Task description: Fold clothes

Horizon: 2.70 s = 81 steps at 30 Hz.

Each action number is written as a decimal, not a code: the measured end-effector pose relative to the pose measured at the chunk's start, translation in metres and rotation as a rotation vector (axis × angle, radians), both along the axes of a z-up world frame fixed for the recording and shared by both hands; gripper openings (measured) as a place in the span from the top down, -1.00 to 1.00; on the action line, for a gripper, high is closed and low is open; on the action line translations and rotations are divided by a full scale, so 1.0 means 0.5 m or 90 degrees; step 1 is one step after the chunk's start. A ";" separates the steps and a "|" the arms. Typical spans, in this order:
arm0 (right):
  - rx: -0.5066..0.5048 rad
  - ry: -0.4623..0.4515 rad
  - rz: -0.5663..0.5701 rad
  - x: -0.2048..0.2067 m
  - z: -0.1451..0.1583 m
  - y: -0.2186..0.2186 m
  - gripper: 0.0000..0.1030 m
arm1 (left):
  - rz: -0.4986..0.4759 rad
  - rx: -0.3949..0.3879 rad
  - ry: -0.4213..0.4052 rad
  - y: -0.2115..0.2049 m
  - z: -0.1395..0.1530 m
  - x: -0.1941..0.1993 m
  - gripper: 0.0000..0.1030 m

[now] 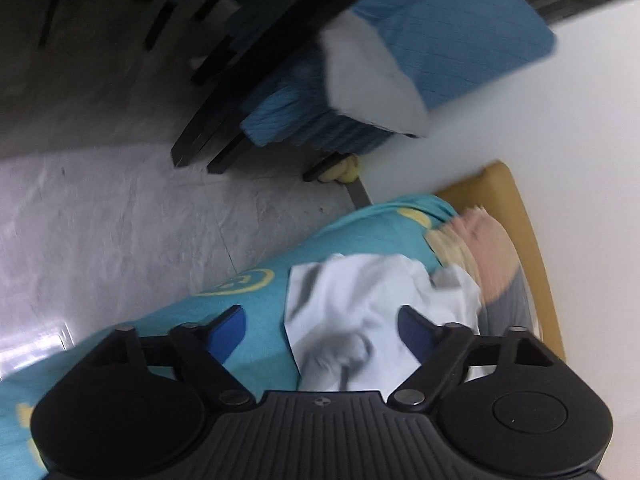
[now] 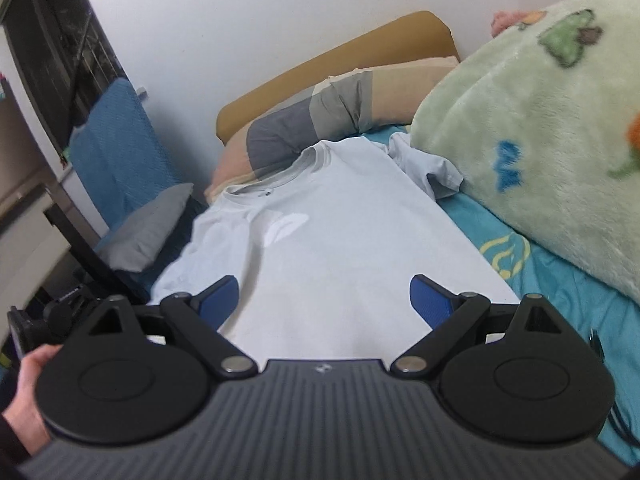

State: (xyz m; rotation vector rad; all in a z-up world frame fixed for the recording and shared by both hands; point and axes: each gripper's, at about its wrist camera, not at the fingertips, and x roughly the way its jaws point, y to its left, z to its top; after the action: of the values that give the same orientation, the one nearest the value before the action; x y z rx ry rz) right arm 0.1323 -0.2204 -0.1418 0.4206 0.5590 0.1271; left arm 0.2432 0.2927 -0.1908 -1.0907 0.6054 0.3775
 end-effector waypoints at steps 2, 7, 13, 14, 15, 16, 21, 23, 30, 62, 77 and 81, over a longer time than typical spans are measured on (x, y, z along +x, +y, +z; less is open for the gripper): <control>-0.012 0.006 0.002 0.014 -0.014 0.006 -0.82 | 0.002 -0.006 0.006 0.007 -0.027 0.018 -0.31; -0.005 0.029 0.014 0.035 -0.037 0.016 -0.82 | -0.018 0.030 0.002 0.007 -0.056 0.048 -0.22; -0.027 0.027 0.031 0.042 -0.045 0.036 -0.82 | -0.081 0.052 -0.014 -0.009 -0.053 0.075 0.63; -0.031 0.029 0.033 0.041 -0.046 0.038 -0.82 | -0.094 0.052 -0.015 -0.013 -0.052 0.080 0.70; -0.033 0.030 0.035 0.041 -0.048 0.040 -0.82 | -0.107 0.061 -0.008 -0.017 -0.048 0.086 0.85; -0.035 0.032 0.037 0.041 -0.050 0.041 -0.82 | -0.120 0.072 0.002 -0.021 -0.044 0.092 0.92; -0.053 0.028 0.036 0.039 -0.051 0.046 -0.82 | -0.137 0.178 0.019 -0.003 0.015 0.145 0.97; -0.070 0.018 0.033 0.039 -0.048 0.049 -0.82 | -0.140 0.252 0.023 0.013 0.061 0.183 0.97; -0.101 0.000 0.017 0.058 -0.050 0.055 -0.82 | -0.078 0.501 0.085 0.042 0.184 0.360 0.98; -0.072 0.000 0.013 -0.092 0.025 -0.018 -0.82 | -0.430 0.275 0.278 -0.236 0.163 -0.239 0.13; -0.092 0.029 -0.017 -0.106 0.018 -0.046 -0.82 | -0.510 0.346 0.368 -0.294 0.109 -0.266 0.69; -0.073 0.020 -0.013 -0.100 0.024 -0.046 -0.82 | -0.508 0.321 0.354 -0.255 0.125 -0.271 0.90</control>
State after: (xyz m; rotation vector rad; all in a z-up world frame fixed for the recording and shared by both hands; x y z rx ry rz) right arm 0.0825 -0.2435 -0.1300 0.3174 0.5892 0.0687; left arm 0.1075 0.1652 -0.1281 -0.1928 1.2930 0.1072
